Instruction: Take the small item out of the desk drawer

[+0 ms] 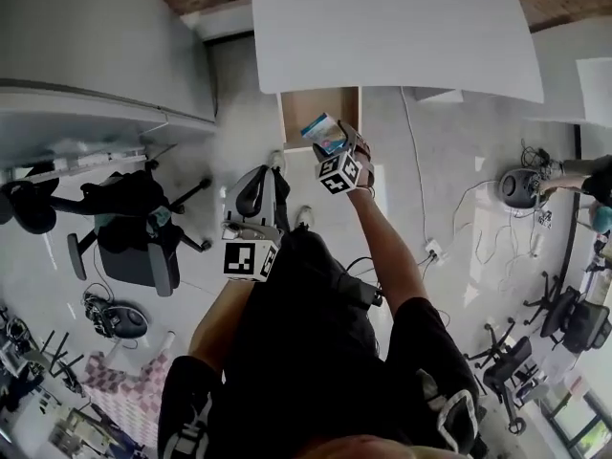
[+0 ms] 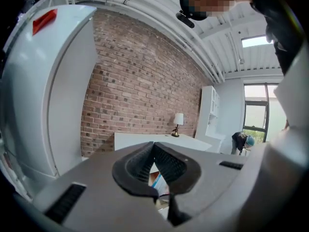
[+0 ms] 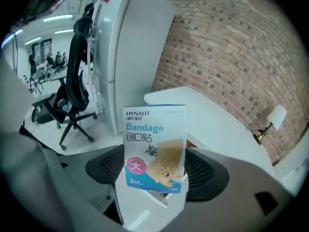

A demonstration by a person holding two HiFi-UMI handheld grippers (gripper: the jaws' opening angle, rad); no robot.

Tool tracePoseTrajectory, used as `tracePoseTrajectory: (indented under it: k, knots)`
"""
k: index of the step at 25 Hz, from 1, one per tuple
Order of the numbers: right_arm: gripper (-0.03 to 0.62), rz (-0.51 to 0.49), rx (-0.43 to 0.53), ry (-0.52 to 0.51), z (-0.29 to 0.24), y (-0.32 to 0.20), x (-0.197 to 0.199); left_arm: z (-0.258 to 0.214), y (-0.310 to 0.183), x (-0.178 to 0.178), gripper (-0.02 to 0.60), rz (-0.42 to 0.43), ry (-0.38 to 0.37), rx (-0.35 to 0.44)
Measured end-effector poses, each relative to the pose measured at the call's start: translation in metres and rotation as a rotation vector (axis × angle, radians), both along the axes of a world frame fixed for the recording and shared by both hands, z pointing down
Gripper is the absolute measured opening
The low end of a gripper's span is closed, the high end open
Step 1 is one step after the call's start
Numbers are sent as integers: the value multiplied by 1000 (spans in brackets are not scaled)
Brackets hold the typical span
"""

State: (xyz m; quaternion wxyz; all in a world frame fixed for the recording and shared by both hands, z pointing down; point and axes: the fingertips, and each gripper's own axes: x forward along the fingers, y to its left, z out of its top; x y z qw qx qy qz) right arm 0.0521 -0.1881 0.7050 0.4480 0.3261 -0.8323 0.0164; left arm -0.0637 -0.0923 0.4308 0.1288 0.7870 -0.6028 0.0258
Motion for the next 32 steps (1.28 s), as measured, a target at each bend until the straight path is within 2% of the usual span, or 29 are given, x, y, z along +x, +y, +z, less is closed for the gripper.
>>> tracePoseTrajectory:
  k: [5, 10, 14, 19, 23, 29, 32]
  knots:
    - [387, 98, 49, -236, -107, 49, 3, -53, 57, -1, 8, 7, -7, 46]
    - [387, 218, 84, -499, -196, 73, 12, -90, 67, -10, 8, 31, -12, 96]
    - [387, 281, 136, -634, -265, 94, 21, -117, 73, -18, 8, 43, 17, 111]
    - [387, 367, 219, -695, -322, 123, 38, -142, 80, -23, 8, 94, 59, 140]
    - [387, 423, 238, -734, -344, 154, 40, -149, 93, -33, 8, 116, 69, 124]
    - [387, 425, 261, -737, -365, 181, 38, -152, 102, -32, 8, 118, 77, 150]
    - [387, 426, 257, -739, -366, 191, 35, -146, 106, -20, 8, 150, 88, 137]
